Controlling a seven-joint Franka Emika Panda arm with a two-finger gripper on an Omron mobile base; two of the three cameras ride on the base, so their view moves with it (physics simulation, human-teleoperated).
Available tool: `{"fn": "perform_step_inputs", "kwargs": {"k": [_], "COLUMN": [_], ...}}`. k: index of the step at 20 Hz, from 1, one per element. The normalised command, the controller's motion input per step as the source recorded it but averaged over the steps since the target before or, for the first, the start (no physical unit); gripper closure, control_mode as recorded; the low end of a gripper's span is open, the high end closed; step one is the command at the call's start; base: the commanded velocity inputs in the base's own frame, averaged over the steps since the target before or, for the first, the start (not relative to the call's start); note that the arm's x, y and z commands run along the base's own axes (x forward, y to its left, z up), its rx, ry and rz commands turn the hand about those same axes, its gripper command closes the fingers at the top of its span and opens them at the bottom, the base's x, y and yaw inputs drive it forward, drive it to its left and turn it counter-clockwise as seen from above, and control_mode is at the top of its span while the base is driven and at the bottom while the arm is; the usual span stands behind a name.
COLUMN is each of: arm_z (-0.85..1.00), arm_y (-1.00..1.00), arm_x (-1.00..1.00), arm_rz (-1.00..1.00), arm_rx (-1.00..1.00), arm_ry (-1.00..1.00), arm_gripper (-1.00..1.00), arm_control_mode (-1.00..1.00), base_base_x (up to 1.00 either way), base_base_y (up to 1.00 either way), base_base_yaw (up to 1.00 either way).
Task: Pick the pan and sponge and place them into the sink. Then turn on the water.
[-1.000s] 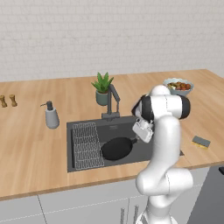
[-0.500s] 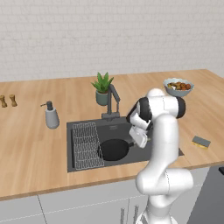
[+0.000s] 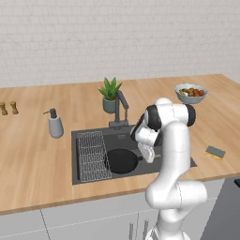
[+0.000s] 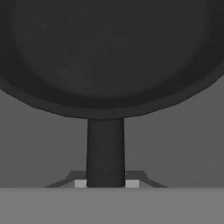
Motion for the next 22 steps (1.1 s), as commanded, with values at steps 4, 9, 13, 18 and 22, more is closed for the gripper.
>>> {"fn": "perform_step_inputs", "kwargs": {"k": [4, 9, 13, 18, 22], "arm_z": [-0.11, -0.03, 0.02, 0.51, 0.80], "arm_y": [0.00, -0.02, 0.00, 0.00, 0.00], "arm_x": [0.04, 0.00, -0.06, -0.21, 0.00], "arm_rz": [0.00, 0.00, 0.00, 0.00, 0.00], "arm_rx": [-0.03, 0.00, 0.00, -0.01, 0.00], "arm_ry": [0.00, 0.00, 0.00, 0.00, 0.00], "arm_gripper": [1.00, -1.00, -1.00, -1.00, -1.00], "arm_control_mode": [-1.00, -1.00, -1.00, -1.00, -1.00], "base_base_x": [0.00, 0.00, 0.00, 0.00, 0.00], "base_base_y": [0.00, 0.00, 0.00, 0.00, 0.00], "base_base_yaw": [0.00, 0.00, 0.00, 0.00, 0.00]}}
